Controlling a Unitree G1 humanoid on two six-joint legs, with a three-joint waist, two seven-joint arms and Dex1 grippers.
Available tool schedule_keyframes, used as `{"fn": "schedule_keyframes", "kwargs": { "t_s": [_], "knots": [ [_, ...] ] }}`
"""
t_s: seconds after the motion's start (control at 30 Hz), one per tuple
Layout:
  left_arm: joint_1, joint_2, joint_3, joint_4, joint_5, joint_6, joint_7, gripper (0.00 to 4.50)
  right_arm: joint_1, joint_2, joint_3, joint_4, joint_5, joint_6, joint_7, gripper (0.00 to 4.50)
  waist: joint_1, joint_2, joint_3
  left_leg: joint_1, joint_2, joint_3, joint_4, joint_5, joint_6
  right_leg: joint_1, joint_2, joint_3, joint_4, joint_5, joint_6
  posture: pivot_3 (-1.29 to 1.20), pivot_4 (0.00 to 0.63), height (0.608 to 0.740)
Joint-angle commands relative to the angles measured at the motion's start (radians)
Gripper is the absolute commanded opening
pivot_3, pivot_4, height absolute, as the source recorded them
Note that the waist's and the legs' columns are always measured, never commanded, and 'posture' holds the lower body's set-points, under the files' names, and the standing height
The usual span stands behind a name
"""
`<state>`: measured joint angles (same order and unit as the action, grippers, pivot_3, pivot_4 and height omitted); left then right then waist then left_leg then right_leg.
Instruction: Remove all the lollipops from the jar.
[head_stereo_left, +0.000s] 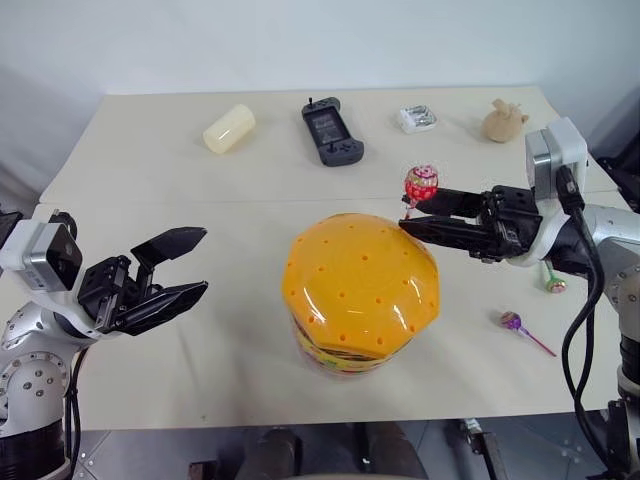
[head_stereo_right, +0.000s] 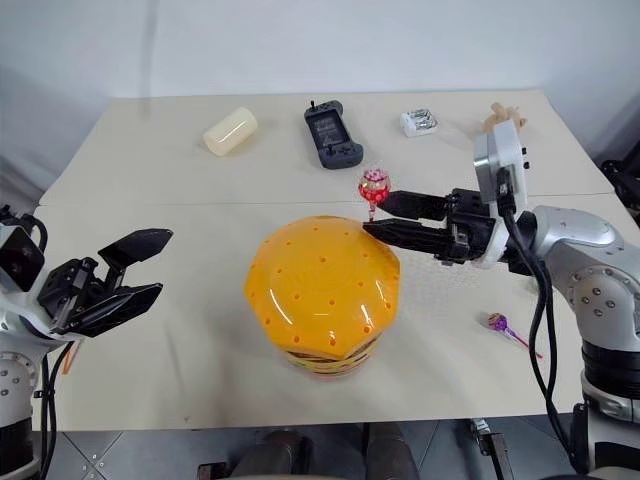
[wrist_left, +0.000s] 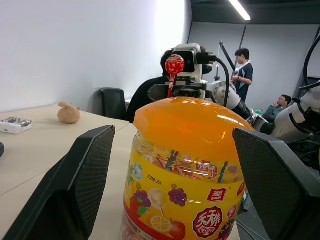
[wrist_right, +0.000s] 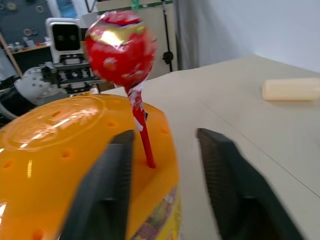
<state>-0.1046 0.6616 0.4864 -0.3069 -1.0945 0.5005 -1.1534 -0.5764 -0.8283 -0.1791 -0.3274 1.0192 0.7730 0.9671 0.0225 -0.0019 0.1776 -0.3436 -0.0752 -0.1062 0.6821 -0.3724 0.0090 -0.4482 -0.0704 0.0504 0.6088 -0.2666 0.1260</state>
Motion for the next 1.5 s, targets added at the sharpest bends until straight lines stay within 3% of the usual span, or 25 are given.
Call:
{"fn": "schedule_keyframes", "kwargs": {
  "t_s": [0.03,0.2,0.37,0.57,0.73,0.9,1.0,1.13,1.3,1.5],
  "knots": [
    [-0.008,0.013,0.012,-0.019,-0.002,-0.016,-0.011,4.0,0.004,-0.013,-0.036,-0.003,-0.019,-0.037,0.036,1.32,0.0,0.0,0.0,0.0,0.0,0.0,0.0,0.0,0.0,0.0,0.0,0.0,0.0,0.0,0.0,0.0,0.15,0.74],
    [-0.028,0.014,0.002,-0.01,0.002,-0.016,-0.02,4.0,-0.006,0.017,-0.055,0.009,-0.005,-0.04,0.031,1.32,0.0,0.0,0.0,0.0,0.0,0.0,0.0,0.0,0.0,0.0,0.0,0.0,0.001,0.0,0.0,0.0,0.15,0.74],
    [-0.047,0.013,-0.008,0.0,0.008,-0.015,-0.026,4.0,0.001,0.04,-0.065,0.002,0.008,-0.052,0.045,0.03,0.0,0.0,0.0,0.0,0.0,0.0,0.0,0.0,0.0,0.0,0.0,0.0,0.001,0.0,0.0,0.0,0.15,0.74],
    [-0.053,0.013,-0.014,0.006,0.013,-0.014,-0.032,4.0,0.0,0.051,-0.071,-0.003,0.001,-0.058,0.039,0.03,-0.001,0.0,0.0,0.0,0.0,0.0,0.0,0.0,0.0,0.0,0.0,0.0,0.0,0.0,0.0,0.0,0.15,0.74],
    [-0.066,0.016,-0.027,0.008,0.014,-0.012,-0.05,4.0,-0.05,0.087,-0.158,0.025,0.126,-0.022,-0.05,0.03,-0.001,0.0,0.0,0.0,0.0,0.0,0.0,0.0,0.0,0.0,0.0,0.0,0.001,0.0,0.0,0.0,0.15,0.74],
    [-0.1,0.033,-0.075,-0.013,0.042,-0.022,-0.113,4.0,-0.054,-0.018,-0.296,0.084,0.176,0.02,-0.107,0.03,0.004,0.0,0.0,-0.001,0.0,-0.001,0.0,0.0,0.0,0.0,0.0,-0.001,0.0,0.0,0.0,0.0,0.15,0.74],
    [-0.117,0.056,-0.103,-0.048,0.06,-0.034,-0.155,4.0,0.048,-0.176,-0.352,0.168,0.032,0.002,-0.047,0.03,0.006,0.0,0.0,-0.003,0.0,-0.002,0.0,-0.001,0.001,0.0,-0.001,-0.002,0.0,0.0,0.0,0.0,0.15,0.74],
    [-0.126,0.092,-0.115,-0.068,0.076,-0.045,-0.199,4.0,0.329,-0.35,-0.405,0.298,-0.233,-0.119,0.089,0.03,0.005,0.0,-0.001,-0.008,-0.001,-0.005,0.001,-0.002,0.003,-0.002,-0.002,-0.006,-0.002,0.0,0.0,0.0,0.15,0.74],
    [-0.123,0.119,-0.119,-0.089,0.081,-0.054,-0.233,4.0,0.611,-0.386,-0.435,0.455,-0.513,-0.33,0.134,0.03,0.0,0.0,-0.001,-0.009,-0.001,0.002,0.001,-0.002,0.004,-0.007,-0.003,-0.005,0.001,0.0,0.0,0.0,0.15,0.74],
    [-0.085,0.138,-0.096,-0.095,0.08,-0.043,-0.237,4.0,0.69,-0.374,-0.31,0.633,-0.751,-0.455,0.025,0.03,-0.016,0.001,-0.001,-0.006,-0.001,0.011,0.001,0.0,0.002,-0.011,-0.005,-0.004,0.005,0.002,0.0,0.0,0.15,0.74]
  ]
}}
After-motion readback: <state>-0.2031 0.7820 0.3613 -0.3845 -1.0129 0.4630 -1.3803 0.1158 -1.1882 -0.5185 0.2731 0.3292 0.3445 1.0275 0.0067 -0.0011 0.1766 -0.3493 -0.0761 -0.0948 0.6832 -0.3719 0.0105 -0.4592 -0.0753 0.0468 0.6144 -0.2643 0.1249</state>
